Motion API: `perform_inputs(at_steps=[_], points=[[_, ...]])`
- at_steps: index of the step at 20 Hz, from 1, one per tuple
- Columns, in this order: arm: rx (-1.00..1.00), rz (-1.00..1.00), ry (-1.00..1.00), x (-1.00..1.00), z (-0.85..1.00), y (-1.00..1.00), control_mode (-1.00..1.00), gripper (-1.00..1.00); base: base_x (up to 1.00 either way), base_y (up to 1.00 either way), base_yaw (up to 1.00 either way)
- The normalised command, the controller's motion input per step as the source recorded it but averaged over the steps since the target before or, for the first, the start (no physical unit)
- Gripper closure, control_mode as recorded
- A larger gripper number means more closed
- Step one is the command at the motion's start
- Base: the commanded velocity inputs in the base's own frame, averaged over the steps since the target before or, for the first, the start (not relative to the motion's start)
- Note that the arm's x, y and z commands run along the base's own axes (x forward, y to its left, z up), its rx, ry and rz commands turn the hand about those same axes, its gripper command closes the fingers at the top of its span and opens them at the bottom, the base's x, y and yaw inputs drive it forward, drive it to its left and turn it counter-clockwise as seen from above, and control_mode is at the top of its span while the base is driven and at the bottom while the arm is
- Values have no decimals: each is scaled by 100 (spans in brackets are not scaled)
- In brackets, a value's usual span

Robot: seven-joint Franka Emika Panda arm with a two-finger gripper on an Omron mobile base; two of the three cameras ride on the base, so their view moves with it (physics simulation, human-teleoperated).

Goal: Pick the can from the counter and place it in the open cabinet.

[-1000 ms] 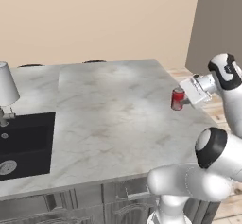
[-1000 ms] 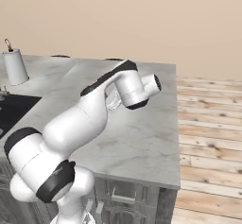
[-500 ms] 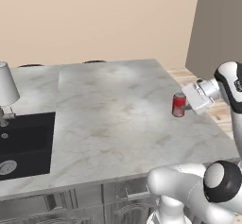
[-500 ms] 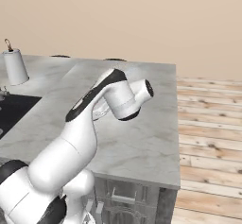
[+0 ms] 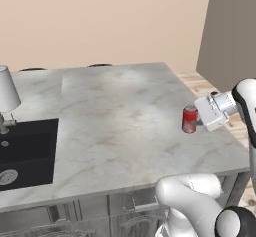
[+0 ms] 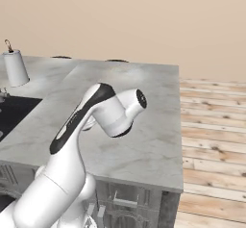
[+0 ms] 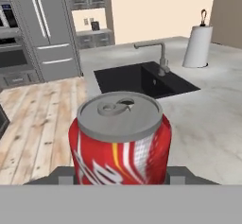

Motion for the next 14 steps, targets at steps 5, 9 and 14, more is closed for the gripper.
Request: perform_inputs(at_steps=[5, 9, 14], points=[[0, 0, -3, -22, 0, 0, 100, 100, -10, 0, -1], [0, 0, 0, 0, 0, 0, 100, 100, -50, 0, -17], [0, 0, 0, 0, 0, 0, 100, 100, -36, 0, -41]])
